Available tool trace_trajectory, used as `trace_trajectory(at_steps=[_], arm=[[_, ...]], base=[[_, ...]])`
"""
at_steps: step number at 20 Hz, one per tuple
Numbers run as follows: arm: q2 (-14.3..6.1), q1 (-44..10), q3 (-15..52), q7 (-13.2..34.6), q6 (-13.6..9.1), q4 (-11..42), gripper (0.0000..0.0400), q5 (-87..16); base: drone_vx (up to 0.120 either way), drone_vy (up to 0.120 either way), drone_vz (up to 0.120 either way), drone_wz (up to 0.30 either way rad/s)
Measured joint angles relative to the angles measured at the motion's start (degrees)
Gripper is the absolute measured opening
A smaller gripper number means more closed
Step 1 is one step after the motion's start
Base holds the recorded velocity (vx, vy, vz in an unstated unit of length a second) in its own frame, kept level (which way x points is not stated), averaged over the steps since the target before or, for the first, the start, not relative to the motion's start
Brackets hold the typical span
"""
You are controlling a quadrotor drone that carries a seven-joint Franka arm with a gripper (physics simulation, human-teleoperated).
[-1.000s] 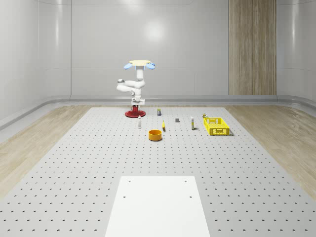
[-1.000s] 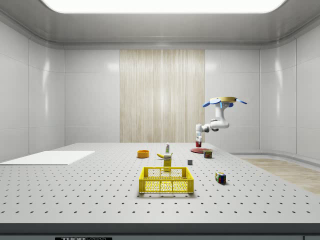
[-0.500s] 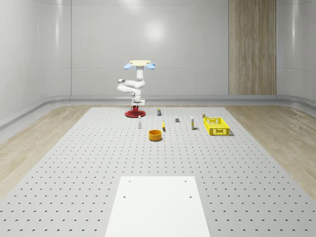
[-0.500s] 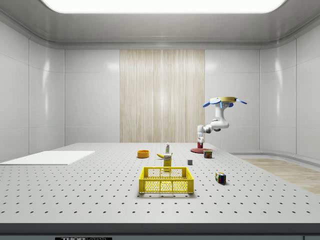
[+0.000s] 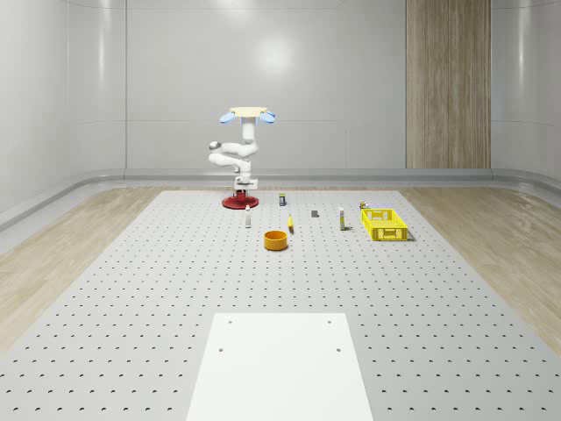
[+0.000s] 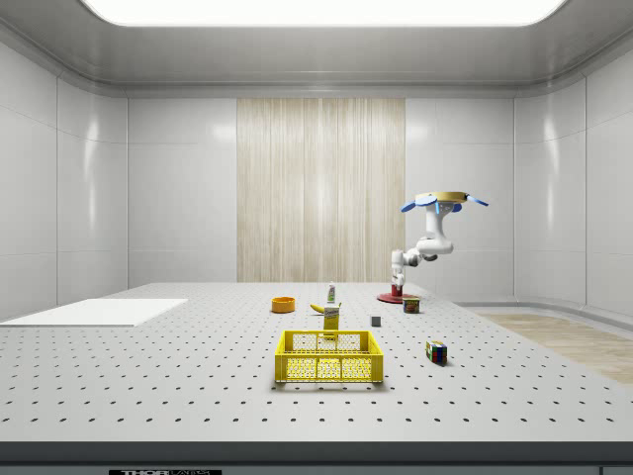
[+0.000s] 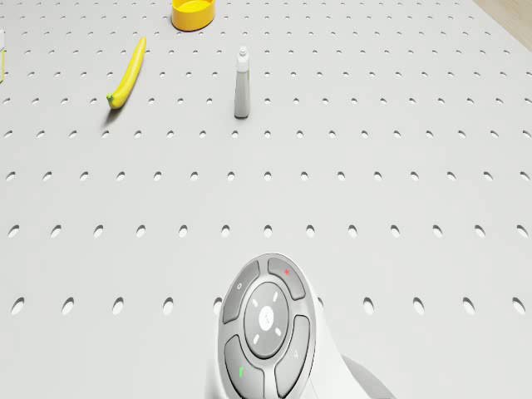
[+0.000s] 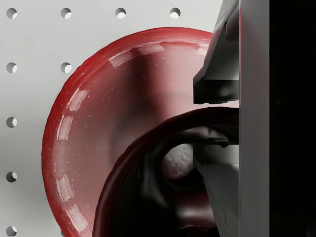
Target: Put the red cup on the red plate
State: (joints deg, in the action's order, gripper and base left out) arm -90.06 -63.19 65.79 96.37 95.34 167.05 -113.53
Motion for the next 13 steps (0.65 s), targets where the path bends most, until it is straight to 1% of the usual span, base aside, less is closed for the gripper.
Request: trace_trajectory(at_steps=[1,2,3,5,8,10,13], arm=[[0.19,-0.31,-0.15,0.32,-0.16,0.00,0.0166,-0.19],[0.37,-0.56,-0.28,0.59,-0.30,-0.01,0.0218,-0.35],[0.53,-0.76,-0.39,0.79,-0.44,-0.01,0.0258,-0.50],[0.83,-0.89,-0.07,1.06,-0.86,0.16,0.0314,-0.25],[1.21,-0.71,1.32,1.25,-1.72,0.69,0.0359,0.99],[1.42,-0.61,1.98,1.32,-2.15,0.93,0.0375,1.60],[1.66,-0.50,2.59,1.37,-2.58,1.14,0.0388,2.13]], base=[[0.000,0.000,0.000,0.000],[0.000,0.000,0.000,0.000],[0.000,0.000,0.000,0.000],[0.000,0.000,0.000,0.000],[0.000,0.000,0.000,0.000],[0.000,0.000,0.000,0.000],[0.000,0.000,0.000,0.000]])
